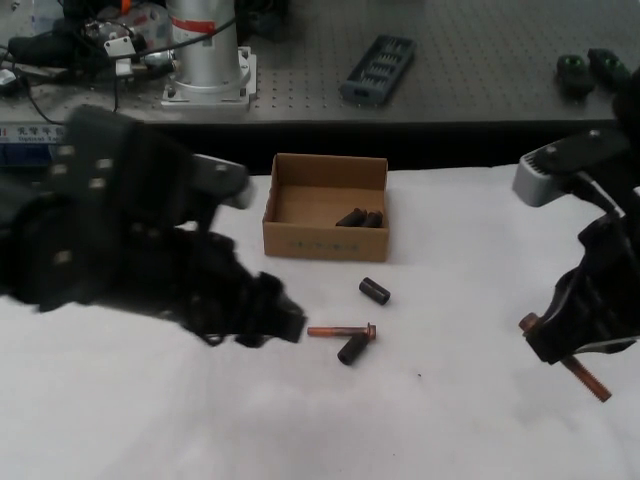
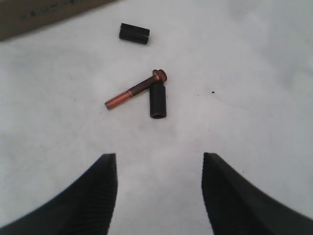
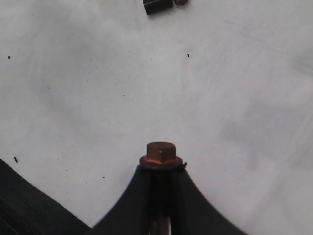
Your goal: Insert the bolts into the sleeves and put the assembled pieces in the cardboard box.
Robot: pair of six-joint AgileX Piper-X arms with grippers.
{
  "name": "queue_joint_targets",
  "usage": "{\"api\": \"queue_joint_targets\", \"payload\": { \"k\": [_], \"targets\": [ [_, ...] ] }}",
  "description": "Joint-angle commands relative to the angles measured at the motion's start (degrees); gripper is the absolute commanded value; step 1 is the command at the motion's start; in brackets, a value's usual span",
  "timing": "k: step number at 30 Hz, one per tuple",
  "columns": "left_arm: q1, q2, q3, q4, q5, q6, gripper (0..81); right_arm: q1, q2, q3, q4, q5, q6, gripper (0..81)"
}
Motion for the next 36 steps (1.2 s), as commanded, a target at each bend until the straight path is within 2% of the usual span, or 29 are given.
{"api": "queue_joint_targets", "payload": {
  "k": [1, 10, 14, 20, 26, 36],
  "targets": [
    [-1.6, 3.9, -3.1, -0.3, -0.7, 1.8, 38.6, -0.1, -1.2, -0.1, 0.4, -0.8, -0.5, 2.9],
    [-6.1, 13.7, -7.4, 0.8, -0.1, 2.8, 38.6, -0.1, -1.3, -0.1, 1.1, -0.8, -0.5, 2.9],
    [-7.6, 16.5, -8.0, 0.6, -2.8, 6.2, 38.6, -0.1, -1.3, -0.1, 1.1, -0.8, -0.5, 2.9],
    [-7.7, 19.1, -8.0, -2.1, -8.0, 6.2, 38.6, -0.1, -1.3, -0.1, 1.6, -0.8, -0.5, 2.9],
    [-7.7, 20.4, -8.0, -7.4, -8.1, 6.2, 38.6, -0.1, -1.3, -0.1, 1.6, -0.8, -0.5, 2.9],
    [-7.7, 22.8, -8.0, -8.2, -8.1, 6.2, 38.6, -0.1, -1.3, -0.1, 1.6, -0.8, -0.5, 2.9]
  ]
}}
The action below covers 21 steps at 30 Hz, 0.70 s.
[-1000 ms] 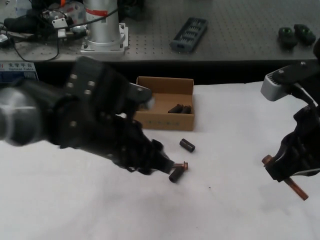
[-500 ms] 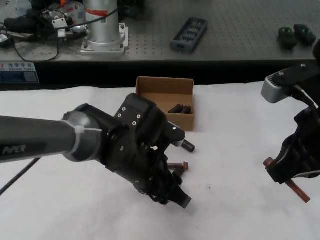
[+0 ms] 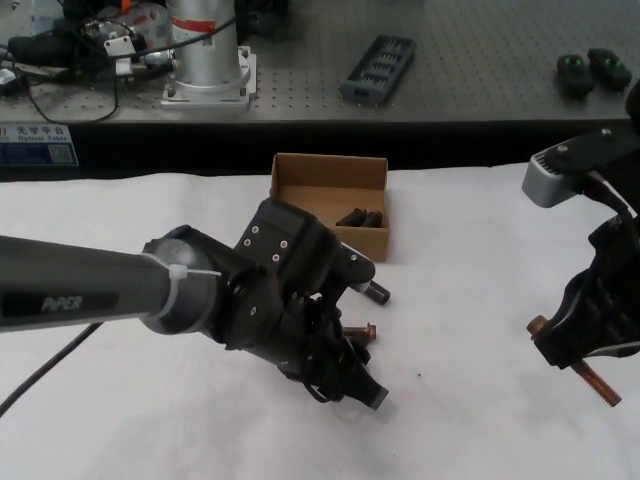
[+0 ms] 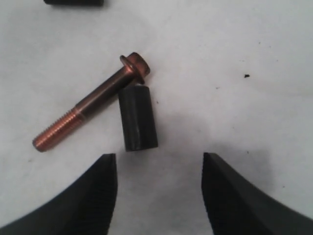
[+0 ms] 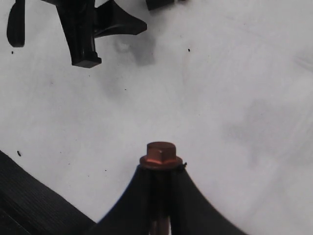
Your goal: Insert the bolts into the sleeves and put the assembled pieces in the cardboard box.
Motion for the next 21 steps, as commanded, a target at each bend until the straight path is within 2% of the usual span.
{"api": "queue_joint_targets", "payload": {
  "k": [1, 15, 19, 21],
  "targets": [
    [-0.1, 1.4, -0.6, -1.0, -0.7, 0.4, 38.6, -0.1, -0.8, -0.1, 0.2, -0.8, -0.5, 2.9],
    [-0.1, 5.9, -3.7, -2.2, -1.8, 0.3, 38.4, -0.1, -0.8, -0.1, 0.2, -0.8, -0.5, 2.9],
    [-0.1, 6.0, -3.7, -0.6, -1.8, 0.2, 29.8, -0.1, -0.8, -0.1, 0.2, -0.8, -0.5, 2.9],
    [-0.1, 6.0, -3.7, -0.2, -1.8, 0.2, 21.4, -0.1, -0.8, -0.1, 0.2, -0.8, -0.5, 2.9]
  ]
}}
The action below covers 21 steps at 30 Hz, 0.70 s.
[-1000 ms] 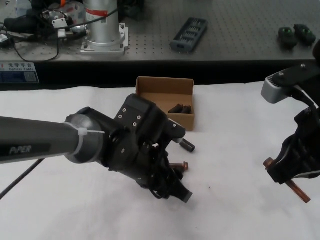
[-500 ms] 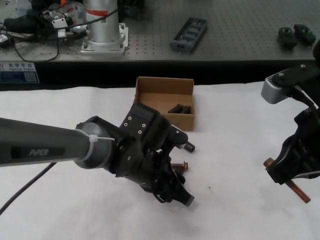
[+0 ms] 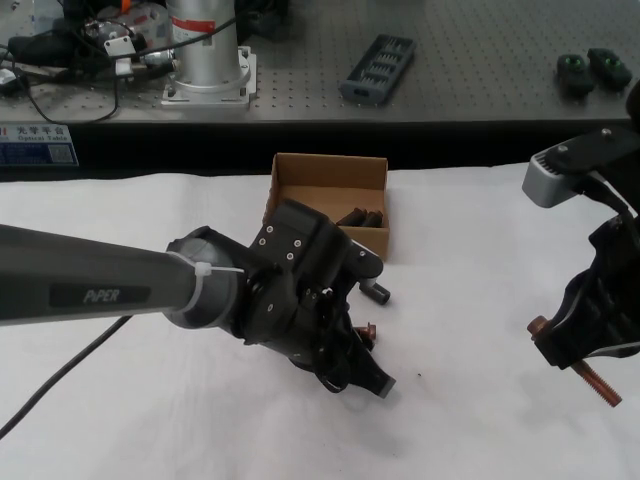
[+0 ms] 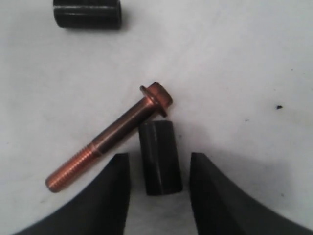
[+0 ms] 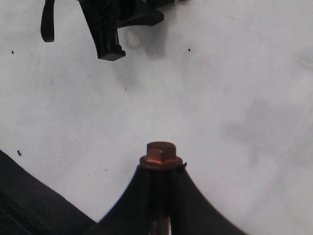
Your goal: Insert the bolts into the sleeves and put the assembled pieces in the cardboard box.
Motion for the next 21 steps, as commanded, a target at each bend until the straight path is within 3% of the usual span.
{"api": "queue_joint_targets", "payload": {
  "k": [1, 5, 21],
  "targets": [
    [-0.1, 1.4, -0.2, 2.0, -0.5, 0.2, 17.6, -0.1, -0.8, -0.1, 0.2, -0.8, -0.5, 2.9],
    [-0.1, 1.4, -0.2, 2.7, -0.5, 0.3, 0.6, -0.1, -0.8, -0.1, 0.2, -0.8, -0.5, 2.9],
    [0.1, -9.2, -0.1, 6.9, 4.3, 0.0, 0.6, -0.1, -0.8, -0.1, 0.2, -0.8, -0.9, 2.9]
  ]
}}
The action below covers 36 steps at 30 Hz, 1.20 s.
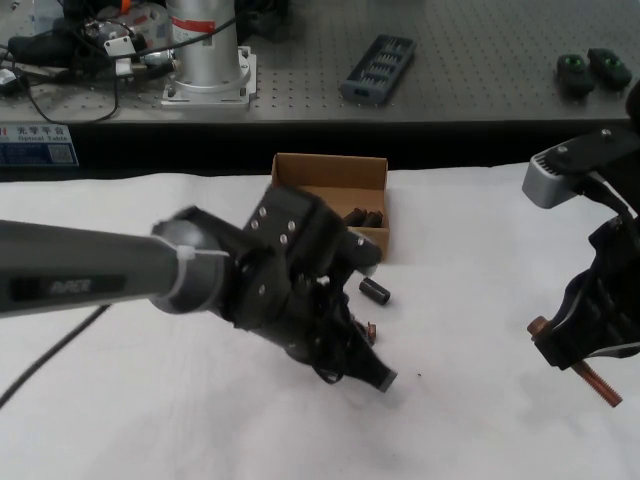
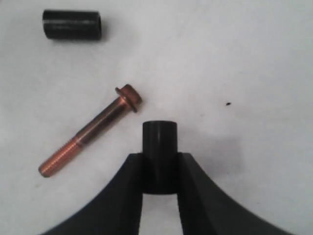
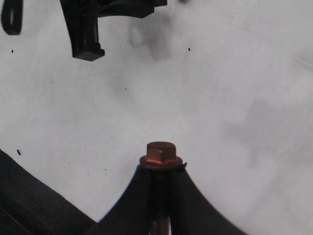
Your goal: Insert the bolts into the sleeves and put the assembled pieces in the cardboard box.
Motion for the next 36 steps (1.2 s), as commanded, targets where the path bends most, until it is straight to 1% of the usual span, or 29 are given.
{"api": "queue_joint_targets", "payload": {
  "k": [1, 4, 7, 10, 13, 15, 18, 20, 24, 27, 32, 36],
  "targets": [
    [-0.1, -6.7, 0.4, 2.8, 1.5, 0.0, 0.6, -0.1, -0.8, -0.1, -0.1, -0.8, -0.6, 2.9],
    [-0.1, -11.5, 3.3, 3.1, 0.5, -0.2, 0.6, -0.1, -0.8, -0.1, -1.4, -0.8, -0.4, 2.9],
    [-0.1, -16.7, 8.3, 3.1, 0.5, -2.7, 0.6, -0.1, -0.8, -0.1, -5.5, -1.4, 2.6, 2.9],
    [-0.1, -22.7, 13.7, 2.4, 2.0, -6.7, 0.6, -0.1, -0.8, -0.1, -10.9, -5.3, 6.7, 2.9],
    [-0.1, -29.7, 19.2, -2.1, 5.6, -11.3, 0.6, -0.1, -0.1, -0.1, -16.5, -9.4, 10.4, 2.9],
    [-0.1, -34.1, 22.5, -6.8, 9.7, -15.2, 0.6, -0.1, 0.5, -0.1, -20.1, -12.8, 13.6, 2.9],
    [-0.1, -38.9, 26.4, -14.5, 15.3, -21.5, 0.6, -0.1, 1.5, -0.1, -25.1, -18.8, 17.4, 2.9],
    [-0.1, -41.1, 28.0, -19.1, 17.3, -25.2, 0.6, -0.1, 2.0, -0.1, -28.4, -22.2, 20.3, 2.9],
    [-0.1, -43.5, 30.6, -28.7, 20.9, -32.1, 0.6, -0.1, 2.7, 0.1, -35.6, -27.5, 26.6, 2.9],
    [-0.1, -43.6, 31.5, -33.7, 22.7, -35.5, 0.6, -0.1, 2.8, 0.1, -40.3, -29.5, 30.3, 2.9],
    [-0.1, -43.6, 31.5, -36.4, 23.8, -36.8, 0.6, 0.0, 2.8, 0.1, -44.8, -32.0, 34.4, 2.9],
    [-0.1, -43.6, 31.5, -37.9, 24.0, -38.1, 0.6, 0.0, 2.8, 0.1, -45.3, -32.8, 35.1, 2.9]
  ]
}}
